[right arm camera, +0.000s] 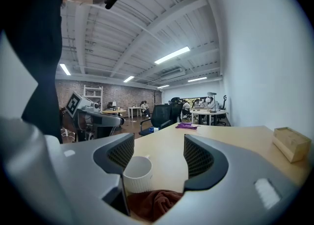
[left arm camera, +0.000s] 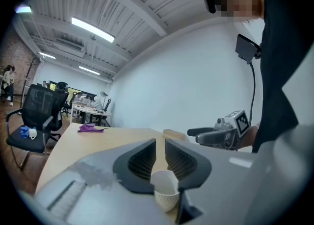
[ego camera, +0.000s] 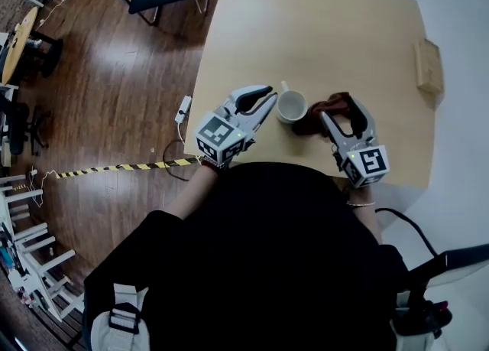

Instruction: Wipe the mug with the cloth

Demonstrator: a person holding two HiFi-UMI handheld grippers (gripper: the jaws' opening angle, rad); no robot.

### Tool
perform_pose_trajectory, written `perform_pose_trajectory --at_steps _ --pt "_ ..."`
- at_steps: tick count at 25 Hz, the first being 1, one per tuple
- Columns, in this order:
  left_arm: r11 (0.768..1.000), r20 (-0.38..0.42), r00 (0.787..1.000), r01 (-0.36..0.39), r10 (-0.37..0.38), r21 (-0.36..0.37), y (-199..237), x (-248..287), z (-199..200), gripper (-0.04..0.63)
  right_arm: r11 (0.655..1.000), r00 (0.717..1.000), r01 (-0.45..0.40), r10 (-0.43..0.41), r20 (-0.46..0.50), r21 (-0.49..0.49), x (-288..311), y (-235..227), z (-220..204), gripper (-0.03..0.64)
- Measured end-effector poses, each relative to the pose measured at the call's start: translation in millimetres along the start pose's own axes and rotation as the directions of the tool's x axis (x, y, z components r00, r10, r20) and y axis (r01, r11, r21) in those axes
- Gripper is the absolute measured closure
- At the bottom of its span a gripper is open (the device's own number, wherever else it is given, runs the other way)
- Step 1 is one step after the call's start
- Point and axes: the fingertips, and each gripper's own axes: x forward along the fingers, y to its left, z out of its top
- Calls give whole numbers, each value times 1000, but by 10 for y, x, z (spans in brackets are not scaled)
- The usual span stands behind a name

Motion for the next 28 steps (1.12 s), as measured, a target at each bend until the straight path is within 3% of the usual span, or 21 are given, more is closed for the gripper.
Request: perform_pose_trajectory --at_steps 28 --pt "998 -61 997 55 -56 -24 -176 -1 -189 545 1000 999 -4 5 -53 23 74 51 -131 308"
